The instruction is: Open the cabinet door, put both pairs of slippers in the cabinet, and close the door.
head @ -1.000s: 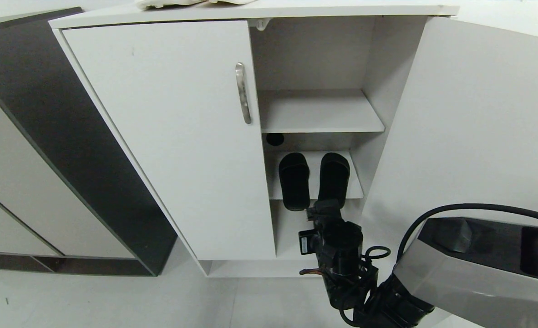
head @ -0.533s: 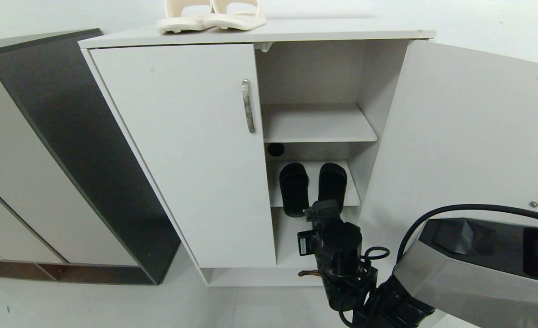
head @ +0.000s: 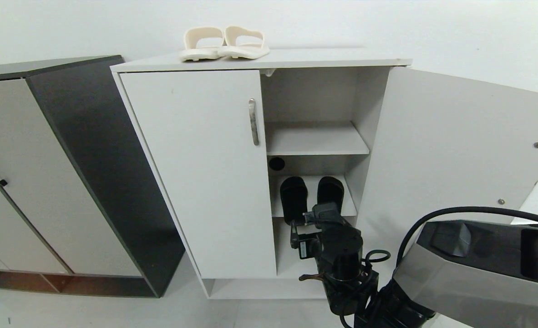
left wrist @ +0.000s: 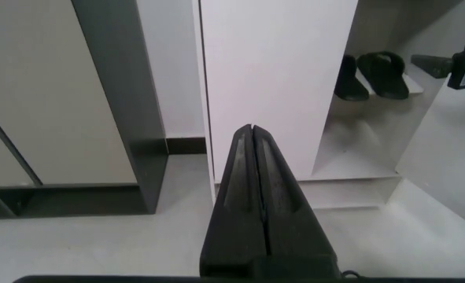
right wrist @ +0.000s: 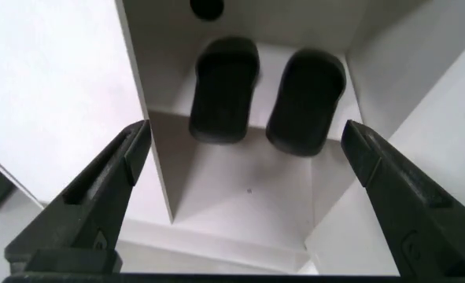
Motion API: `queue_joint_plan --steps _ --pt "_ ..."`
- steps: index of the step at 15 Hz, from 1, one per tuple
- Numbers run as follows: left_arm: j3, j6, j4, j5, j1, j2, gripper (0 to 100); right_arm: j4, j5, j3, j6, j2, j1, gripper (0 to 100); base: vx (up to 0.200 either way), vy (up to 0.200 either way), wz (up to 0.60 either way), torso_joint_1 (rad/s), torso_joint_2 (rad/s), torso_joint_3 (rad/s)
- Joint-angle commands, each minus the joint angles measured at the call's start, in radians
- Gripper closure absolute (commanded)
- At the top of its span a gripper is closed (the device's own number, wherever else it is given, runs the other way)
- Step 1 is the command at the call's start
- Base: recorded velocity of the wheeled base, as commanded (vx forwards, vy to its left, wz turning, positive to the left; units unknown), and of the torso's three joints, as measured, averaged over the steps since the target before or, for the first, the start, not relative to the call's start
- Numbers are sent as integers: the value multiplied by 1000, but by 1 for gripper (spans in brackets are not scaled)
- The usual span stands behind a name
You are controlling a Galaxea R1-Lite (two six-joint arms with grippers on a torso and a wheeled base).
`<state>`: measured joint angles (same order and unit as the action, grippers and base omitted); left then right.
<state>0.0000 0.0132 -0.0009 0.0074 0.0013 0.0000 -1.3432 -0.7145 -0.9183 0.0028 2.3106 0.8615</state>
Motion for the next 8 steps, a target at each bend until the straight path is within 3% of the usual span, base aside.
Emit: queue_joint_plan --steps 1,6,8 --pt "0 1 -1 0 0 2 100 -1 0 13 -1 1 -1 0 0 0 0 2 2 85" --pt "0 1 -1 0 0 2 100 -82 64 127 -29 -34 5 0 0 0 0 0 0 0" --pt "0 1 -1 0 0 2 100 -225 116 157 -78 -7 -6 0 0 0 0 0 0 0"
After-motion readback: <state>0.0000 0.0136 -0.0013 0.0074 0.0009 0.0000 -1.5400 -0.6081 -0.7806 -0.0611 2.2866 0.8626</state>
